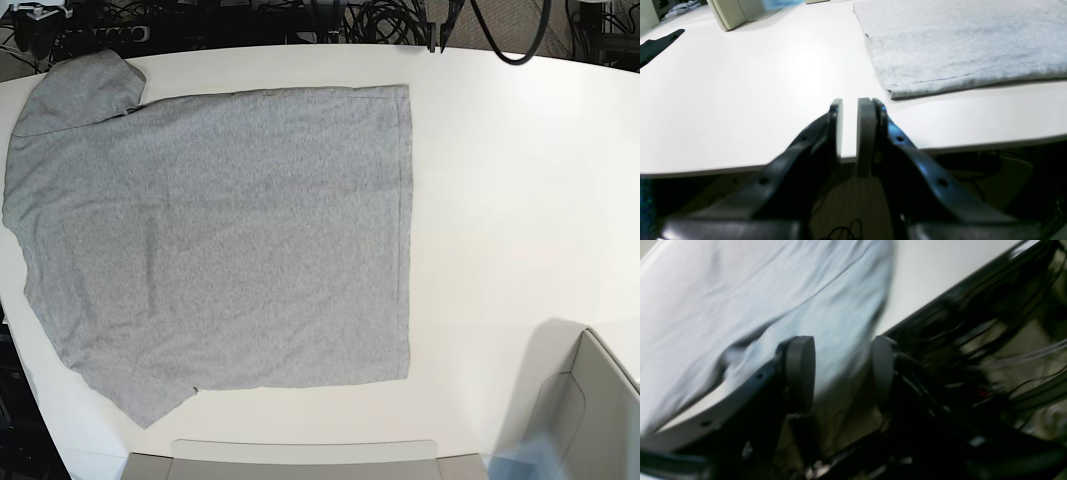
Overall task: Fold the T-shirt properly
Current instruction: 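Move both grippers toward the shoulder corners of the grey T-shirt, then grasp the shoulder edges of the shirt with both grippers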
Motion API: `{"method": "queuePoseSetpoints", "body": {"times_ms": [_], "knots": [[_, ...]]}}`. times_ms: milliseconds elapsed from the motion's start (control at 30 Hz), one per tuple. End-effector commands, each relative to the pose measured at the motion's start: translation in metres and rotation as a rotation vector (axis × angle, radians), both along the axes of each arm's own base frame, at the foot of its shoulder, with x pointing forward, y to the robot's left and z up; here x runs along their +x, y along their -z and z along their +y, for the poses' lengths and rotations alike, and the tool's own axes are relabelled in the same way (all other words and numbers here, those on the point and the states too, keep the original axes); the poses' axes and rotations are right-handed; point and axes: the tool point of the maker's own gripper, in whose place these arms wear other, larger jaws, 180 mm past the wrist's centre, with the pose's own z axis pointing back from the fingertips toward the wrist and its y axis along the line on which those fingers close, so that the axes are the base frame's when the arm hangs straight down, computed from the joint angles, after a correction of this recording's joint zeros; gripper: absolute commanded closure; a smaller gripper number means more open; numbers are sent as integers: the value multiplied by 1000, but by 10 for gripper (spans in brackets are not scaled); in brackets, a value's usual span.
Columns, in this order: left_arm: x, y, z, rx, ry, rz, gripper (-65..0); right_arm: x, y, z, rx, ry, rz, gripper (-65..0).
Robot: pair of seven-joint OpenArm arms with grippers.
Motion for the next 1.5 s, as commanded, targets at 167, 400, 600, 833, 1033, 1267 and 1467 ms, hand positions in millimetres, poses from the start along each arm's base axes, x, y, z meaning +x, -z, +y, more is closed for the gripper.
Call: {"method": "queuePoseSetpoints", "body": {"times_ms": [167,400,600,833,1033,1267,1467], "knots": [[6,-8,-1,2,6,-48,-91,40,9,-43,5,51,13,-282],[7,-8,-1,2,6,-50,-91,81,8,-44,139,19,-37,-282],[12,1,0,3,1,-13,-91,93,17,-48,202,38,-20,-282],[14,0,-1,1,-3,-19,-91,85,16,-54,149,74,-31,-282],[14,0,0,3,-1,-21,-91,103,22,-47,173,4,-5,-282],[28,-18,1,9,-1,-89,-92,125,36,-37,137,-80,92,-282],[25,-24,3,13,-7,-95,-92,105,22,-52,69,-62,92,-282]]}}
